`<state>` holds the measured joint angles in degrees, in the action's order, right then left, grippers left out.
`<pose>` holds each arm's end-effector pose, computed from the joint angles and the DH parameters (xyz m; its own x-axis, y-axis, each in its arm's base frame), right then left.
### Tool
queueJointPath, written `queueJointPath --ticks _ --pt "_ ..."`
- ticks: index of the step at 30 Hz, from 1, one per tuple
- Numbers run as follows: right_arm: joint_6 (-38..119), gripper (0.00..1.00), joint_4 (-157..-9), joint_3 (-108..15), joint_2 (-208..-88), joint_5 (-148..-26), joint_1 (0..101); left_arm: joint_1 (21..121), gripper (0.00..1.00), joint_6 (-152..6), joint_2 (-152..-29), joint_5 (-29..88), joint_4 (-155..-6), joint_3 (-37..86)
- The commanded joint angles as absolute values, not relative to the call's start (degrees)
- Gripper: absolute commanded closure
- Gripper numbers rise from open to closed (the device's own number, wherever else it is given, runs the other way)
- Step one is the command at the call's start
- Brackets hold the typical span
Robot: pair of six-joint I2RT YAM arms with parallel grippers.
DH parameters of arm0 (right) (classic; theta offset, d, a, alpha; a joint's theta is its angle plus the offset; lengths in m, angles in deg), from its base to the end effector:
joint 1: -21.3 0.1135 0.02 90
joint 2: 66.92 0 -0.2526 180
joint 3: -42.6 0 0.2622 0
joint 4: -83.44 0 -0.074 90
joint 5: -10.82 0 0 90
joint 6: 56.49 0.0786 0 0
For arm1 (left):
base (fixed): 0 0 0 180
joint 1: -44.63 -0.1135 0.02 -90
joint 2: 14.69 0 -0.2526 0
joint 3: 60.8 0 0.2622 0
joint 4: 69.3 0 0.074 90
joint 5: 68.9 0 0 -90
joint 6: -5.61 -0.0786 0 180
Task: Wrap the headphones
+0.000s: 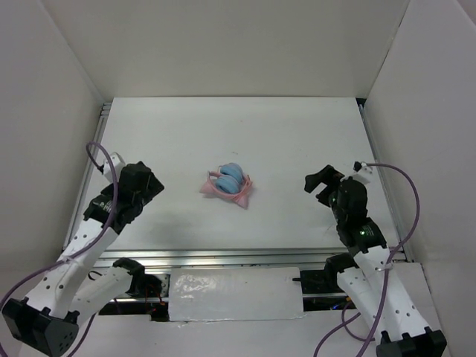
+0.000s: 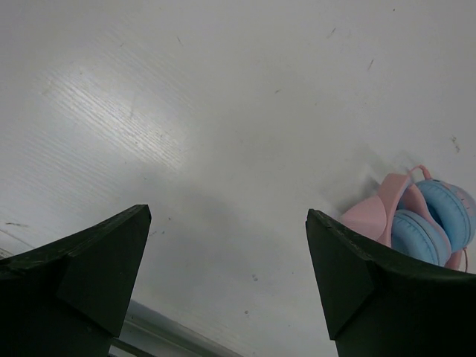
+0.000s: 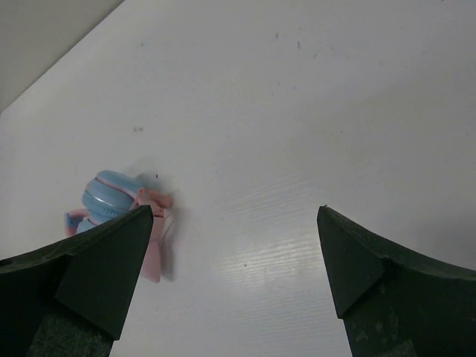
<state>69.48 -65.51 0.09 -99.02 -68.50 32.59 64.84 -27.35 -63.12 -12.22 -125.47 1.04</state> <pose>0.2043 0.0259 0.2418 -0.2929 0.5301 -0.7957 0.1850 0.8479 0.4968 0.2120 -0.0320 0.2685 -0.2713 -0.6473 -0.7124 -0.5834 0.6992 -0.4131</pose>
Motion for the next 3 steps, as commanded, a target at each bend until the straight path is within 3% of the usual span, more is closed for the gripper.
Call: queueJointPath --ticks 1,3 --pt "70.0 0.00 -62.9 -2.1 -97.6 -64.2 31.8 64.3 0.01 -28.4 -63.2 -10.1 -125.6 2.8" --pt "70.0 0.00 -62.9 -2.1 -96.7 -64.0 31.8 64.1 0.01 -29.1 -62.9 -9.4 -124.3 2.2"
